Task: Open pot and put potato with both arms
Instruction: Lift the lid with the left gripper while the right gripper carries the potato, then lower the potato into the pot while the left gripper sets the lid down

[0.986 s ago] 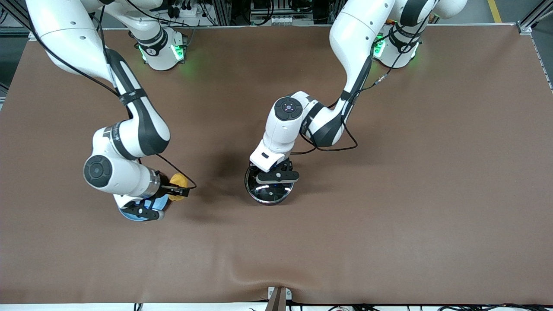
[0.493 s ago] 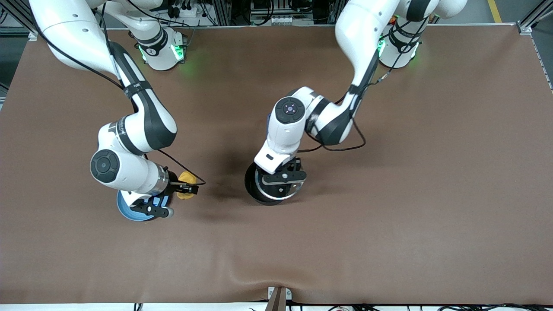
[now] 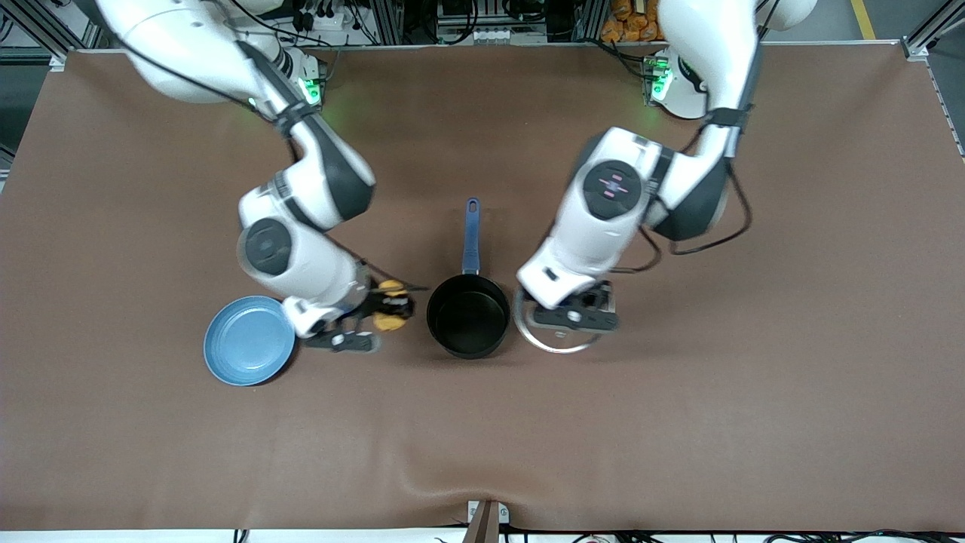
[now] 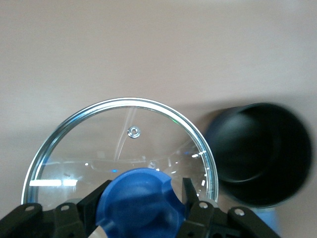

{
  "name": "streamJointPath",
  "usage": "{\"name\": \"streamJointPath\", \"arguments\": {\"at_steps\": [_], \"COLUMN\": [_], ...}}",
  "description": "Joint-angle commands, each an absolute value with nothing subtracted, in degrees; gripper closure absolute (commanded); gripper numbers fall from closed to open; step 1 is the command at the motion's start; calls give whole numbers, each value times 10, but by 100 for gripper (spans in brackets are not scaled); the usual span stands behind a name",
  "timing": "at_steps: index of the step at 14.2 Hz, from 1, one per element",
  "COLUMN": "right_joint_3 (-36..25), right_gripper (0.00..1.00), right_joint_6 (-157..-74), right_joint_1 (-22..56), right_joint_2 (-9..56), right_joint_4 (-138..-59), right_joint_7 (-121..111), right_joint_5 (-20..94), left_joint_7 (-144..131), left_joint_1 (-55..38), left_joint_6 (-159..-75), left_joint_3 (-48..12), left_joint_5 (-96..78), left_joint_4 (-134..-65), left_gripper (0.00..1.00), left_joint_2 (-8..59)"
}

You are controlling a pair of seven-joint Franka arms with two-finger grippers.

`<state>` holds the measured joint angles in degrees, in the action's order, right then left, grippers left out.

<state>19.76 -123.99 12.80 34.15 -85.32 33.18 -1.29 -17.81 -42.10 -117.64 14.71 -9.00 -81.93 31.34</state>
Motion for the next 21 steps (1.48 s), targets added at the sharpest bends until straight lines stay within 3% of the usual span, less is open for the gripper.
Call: {"name": "streamJointPath", "arguments": {"at_steps": [1,6,11,20,21], "right_joint_3": [193,150,116,87,87], "right_gripper": [75,77,80,79,69], "right_joint_6": [-1282,-1323,-1388,-1413,-1413], "right_joint_1": [163,249,291,315,315], "right_joint_2": [390,478,531,564,564], "right_joint_4": [-818,-738,-730,-722,-722], "right_joint_7": [361,435,467,477,481], "right_joint_5": [-63,-102,-102,-102,-102], "left_joint_7": [-73,52,76,97,97], "left_joint_1": [-395,-336,-305,-288,-288], "left_joint_6": [-1217,-1353,-1446,-1489,-1495], "left_joint_3": [156,156,156,156,156], "left_joint_5": [-103,-98,-98,-98,-98], "left_joint_4": [-941,-1131,-1224,-1253,-1253], "left_gripper": [100,100,100,100,100], "left_joint_2": [230,152,150,185,191]}}
